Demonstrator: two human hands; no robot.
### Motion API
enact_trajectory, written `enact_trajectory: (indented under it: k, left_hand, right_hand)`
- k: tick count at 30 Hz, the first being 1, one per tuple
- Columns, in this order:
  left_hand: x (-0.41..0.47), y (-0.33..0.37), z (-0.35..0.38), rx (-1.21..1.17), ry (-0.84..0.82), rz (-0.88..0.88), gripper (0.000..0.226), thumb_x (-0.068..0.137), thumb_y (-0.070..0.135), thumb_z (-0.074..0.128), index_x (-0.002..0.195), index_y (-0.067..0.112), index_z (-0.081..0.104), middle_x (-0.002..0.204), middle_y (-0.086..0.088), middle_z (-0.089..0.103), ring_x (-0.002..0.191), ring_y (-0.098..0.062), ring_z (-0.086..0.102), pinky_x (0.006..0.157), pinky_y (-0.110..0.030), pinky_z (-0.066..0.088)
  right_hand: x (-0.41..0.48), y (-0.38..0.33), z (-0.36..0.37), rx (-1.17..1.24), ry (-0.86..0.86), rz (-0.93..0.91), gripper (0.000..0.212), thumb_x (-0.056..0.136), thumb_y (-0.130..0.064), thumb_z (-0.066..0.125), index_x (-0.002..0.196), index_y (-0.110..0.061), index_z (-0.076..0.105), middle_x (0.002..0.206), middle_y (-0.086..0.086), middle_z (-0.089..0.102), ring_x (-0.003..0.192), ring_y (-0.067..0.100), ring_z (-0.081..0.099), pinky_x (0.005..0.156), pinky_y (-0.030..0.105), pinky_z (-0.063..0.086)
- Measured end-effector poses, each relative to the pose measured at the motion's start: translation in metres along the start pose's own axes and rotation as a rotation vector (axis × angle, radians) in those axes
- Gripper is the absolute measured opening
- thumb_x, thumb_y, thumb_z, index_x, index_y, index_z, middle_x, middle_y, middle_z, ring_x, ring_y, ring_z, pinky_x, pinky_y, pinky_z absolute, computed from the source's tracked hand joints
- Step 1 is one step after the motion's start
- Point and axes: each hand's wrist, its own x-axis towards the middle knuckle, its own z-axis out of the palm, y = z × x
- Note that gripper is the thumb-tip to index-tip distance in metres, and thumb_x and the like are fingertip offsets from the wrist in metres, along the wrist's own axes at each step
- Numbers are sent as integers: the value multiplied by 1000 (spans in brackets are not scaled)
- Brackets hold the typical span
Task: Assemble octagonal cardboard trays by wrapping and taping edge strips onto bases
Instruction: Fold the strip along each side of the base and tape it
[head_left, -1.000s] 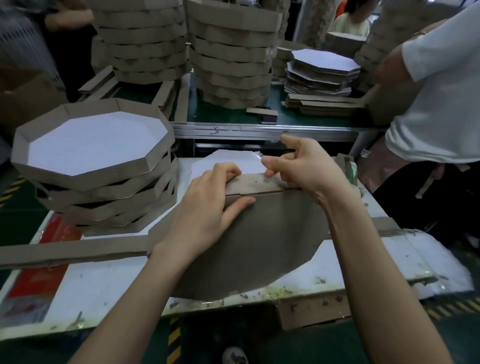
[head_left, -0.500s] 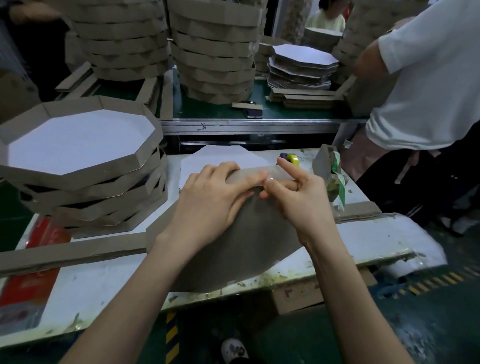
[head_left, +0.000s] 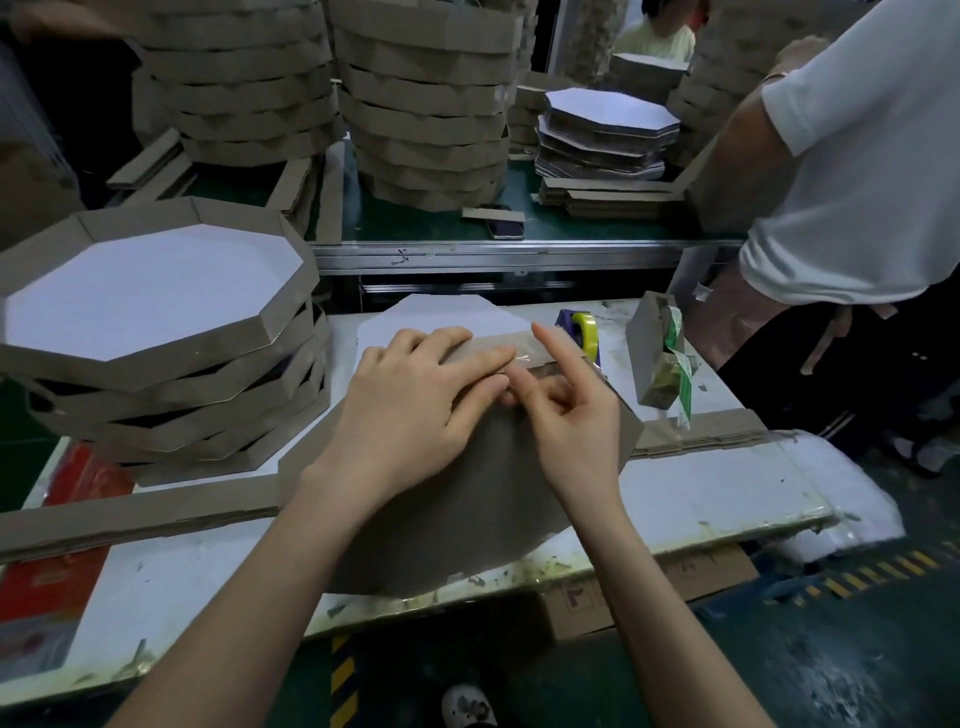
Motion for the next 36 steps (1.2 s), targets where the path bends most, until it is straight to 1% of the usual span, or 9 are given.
enact_trajectory:
  k: [5,9,11,13,15,17,20,31,36]
  left_hand:
    - [5,-11,3,-25,-2,33,44,97,45,41,140,38,49,136,0,54,118,-26,48,93,-44,41]
    - [2,-15,3,-33,26,32,43,101,47,38,139,32,52,136,-4,56,116,-29,51,92,-46,43]
    - [1,-13,2,-42,16,33,49,99,53,35,139,30,52,138,-4,55,117,-30,51,93,-48,44]
    - [0,-9,2,-53,13,40,54,95,53,32,139,28,53,139,-4,54,118,-30,52,93,-47,44]
    - [-1,-7,2,-78,36,47,56,93,51,33,137,26,55,139,-5,55,117,-31,53,92,-47,45]
    - [-1,-8,3,-112,51,47,57,92,51,35,139,24,53,142,-5,52,120,-30,52,95,-47,44]
    - [0,-9,4,-117,62,46,60,92,52,36,144,24,45,150,-4,42,129,-27,47,99,-46,41]
    - [-4,-11,3,-143,104,55,44,95,45,40,137,39,50,150,-7,42,131,-31,44,96,-48,42]
    - [-4,-10,4,-178,90,44,40,94,48,41,129,41,59,145,-2,48,128,-27,47,97,-45,41]
  right_hand:
    - [-3,17,-9,-172,-65,-42,67,87,-29,74,146,-38,42,49,-5,52,46,6,50,63,17,47]
    - [30,5,-32,-247,215,-242,31,91,-42,61,118,-29,67,63,-8,48,62,5,46,63,26,41]
    - [60,-4,-41,-277,70,-174,24,96,-39,57,113,-29,69,89,-9,57,91,9,54,84,29,45]
    - [88,-11,-46,-312,-345,67,27,97,-45,57,117,-31,69,105,-22,58,110,2,54,102,29,43]
    - [105,-14,-47,-383,-667,215,38,92,-55,57,107,-24,74,97,-18,68,95,2,62,93,31,47]
    - [115,-13,-46,-371,-786,251,37,89,-51,63,98,-17,75,88,0,73,81,15,66,76,32,51]
    - [120,-12,-43,-289,-803,272,25,88,-42,70,91,-18,74,77,-4,71,68,6,64,55,17,46]
    - [116,-4,-37,-148,-806,293,50,66,-59,73,93,-17,74,97,20,73,82,27,66,87,59,52]
    - [117,-3,-43,-194,-849,250,44,75,-52,71,95,-13,73,95,15,70,83,23,61,83,53,50]
